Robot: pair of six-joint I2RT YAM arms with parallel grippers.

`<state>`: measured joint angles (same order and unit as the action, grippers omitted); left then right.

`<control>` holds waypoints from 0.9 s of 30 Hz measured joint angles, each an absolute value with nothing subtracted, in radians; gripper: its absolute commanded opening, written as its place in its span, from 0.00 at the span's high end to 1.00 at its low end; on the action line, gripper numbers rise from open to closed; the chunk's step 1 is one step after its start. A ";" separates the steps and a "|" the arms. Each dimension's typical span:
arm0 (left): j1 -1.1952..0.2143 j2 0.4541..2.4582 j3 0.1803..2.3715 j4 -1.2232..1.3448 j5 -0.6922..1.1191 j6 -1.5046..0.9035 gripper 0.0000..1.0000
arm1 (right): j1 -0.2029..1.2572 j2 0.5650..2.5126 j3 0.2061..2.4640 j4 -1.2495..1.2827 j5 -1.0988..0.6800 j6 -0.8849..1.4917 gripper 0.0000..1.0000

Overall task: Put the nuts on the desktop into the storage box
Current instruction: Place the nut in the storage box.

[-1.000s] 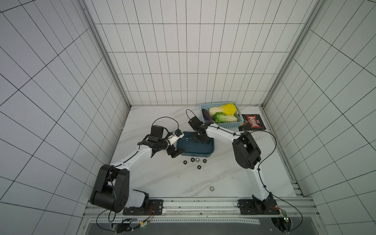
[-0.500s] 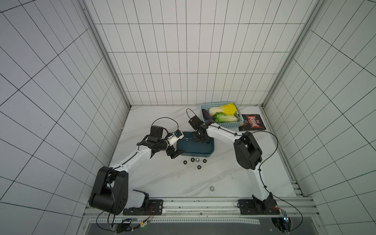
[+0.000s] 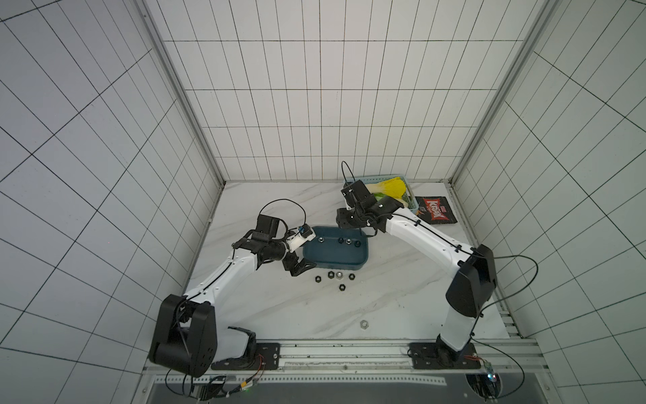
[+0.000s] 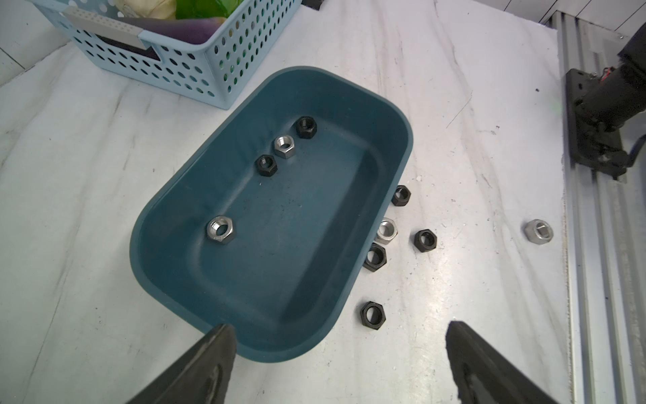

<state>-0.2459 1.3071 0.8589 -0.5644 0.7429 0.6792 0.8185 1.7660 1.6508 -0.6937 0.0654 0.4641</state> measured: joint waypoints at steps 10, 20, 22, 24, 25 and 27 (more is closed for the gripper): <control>-0.287 1.285 0.938 -0.714 0.843 0.706 0.02 | 0.822 1.426 1.370 -0.803 0.013 0.448 0.00; -0.480 1.378 1.049 -0.805 0.825 0.774 0.02 | 0.825 1.098 1.138 -0.994 -0.022 0.494 0.00; -0.516 1.406 1.066 -0.814 0.820 0.791 0.02 | 0.825 1.062 1.097 -1.019 -0.043 0.517 0.00; -0.550 1.432 1.085 -0.827 0.813 0.815 0.02 | 0.825 1.026 1.050 -1.031 -0.076 0.543 0.00; -0.567 1.444 1.095 -0.833 0.808 0.829 0.02 | 0.825 1.004 1.021 -1.036 -0.096 0.559 0.01; -0.606 1.467 1.110 -0.835 0.794 0.854 0.02 | 0.825 0.969 0.970 -1.046 -0.138 0.588 0.00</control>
<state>-0.6064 1.4670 1.1103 -0.8352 0.7944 0.8539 0.8253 0.9688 0.9699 -1.0458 -0.1383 0.5880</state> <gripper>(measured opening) 0.980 0.995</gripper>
